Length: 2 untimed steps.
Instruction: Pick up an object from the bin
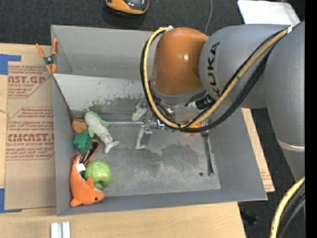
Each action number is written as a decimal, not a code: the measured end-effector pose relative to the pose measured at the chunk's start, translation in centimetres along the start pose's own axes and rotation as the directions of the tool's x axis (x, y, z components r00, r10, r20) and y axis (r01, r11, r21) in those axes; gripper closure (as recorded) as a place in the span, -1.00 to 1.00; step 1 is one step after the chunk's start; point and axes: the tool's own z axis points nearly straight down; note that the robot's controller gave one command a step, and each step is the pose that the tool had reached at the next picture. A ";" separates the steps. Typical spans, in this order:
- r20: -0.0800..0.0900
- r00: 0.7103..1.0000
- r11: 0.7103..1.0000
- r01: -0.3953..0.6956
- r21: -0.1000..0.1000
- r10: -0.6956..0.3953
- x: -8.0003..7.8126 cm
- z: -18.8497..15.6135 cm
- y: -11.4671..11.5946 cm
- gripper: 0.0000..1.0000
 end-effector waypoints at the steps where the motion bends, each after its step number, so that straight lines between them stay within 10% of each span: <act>1: 0.000 1.000 1.000 0.000 0.000 0.000 0.0 0.0 0.0 -1.00; 2: 0.008 0.976 0.976 0.217 0.003 -0.217 1.5 3.1 2.1 -1.00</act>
Offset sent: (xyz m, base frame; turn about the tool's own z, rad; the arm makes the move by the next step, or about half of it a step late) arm -0.0468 0.0619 -0.0926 -0.6056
